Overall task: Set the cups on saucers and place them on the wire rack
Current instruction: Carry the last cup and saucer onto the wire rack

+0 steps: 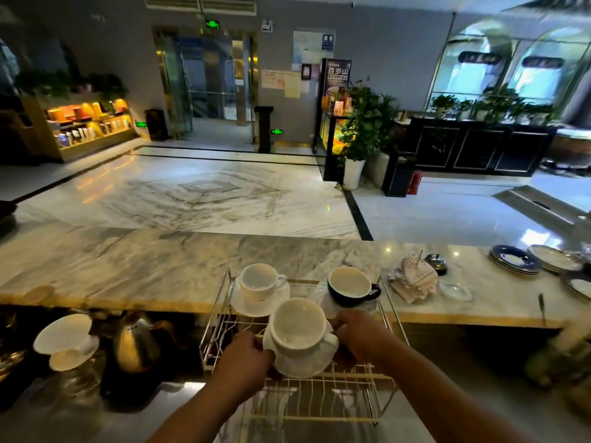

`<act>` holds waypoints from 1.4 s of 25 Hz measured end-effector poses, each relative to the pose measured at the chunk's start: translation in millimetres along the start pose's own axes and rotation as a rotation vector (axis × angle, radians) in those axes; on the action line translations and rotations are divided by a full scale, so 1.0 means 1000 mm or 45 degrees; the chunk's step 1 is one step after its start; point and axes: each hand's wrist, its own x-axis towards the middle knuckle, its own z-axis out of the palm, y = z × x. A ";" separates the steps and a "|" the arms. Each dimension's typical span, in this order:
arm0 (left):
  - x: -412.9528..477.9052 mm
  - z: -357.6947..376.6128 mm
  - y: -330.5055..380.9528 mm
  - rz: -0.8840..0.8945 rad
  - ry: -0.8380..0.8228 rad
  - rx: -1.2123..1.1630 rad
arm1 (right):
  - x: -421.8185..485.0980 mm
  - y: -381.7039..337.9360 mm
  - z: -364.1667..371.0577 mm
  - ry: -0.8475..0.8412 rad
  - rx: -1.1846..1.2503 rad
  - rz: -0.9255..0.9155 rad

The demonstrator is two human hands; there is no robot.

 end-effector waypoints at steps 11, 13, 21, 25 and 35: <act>0.020 0.019 0.009 -0.066 -0.072 0.049 | 0.043 0.022 -0.011 -0.050 -0.092 -0.035; 0.022 0.020 0.008 -0.068 -0.082 0.070 | 0.048 0.023 -0.009 -0.041 -0.105 -0.042; 0.026 0.023 0.001 -0.118 -0.049 0.018 | 0.056 0.025 0.001 -0.038 -0.079 0.020; 0.027 0.024 -0.004 -0.111 -0.068 -0.003 | 0.055 0.026 0.004 -0.003 -0.107 0.015; 0.015 0.002 -0.020 0.249 -0.019 0.420 | -0.002 0.041 0.005 0.271 -0.427 -0.206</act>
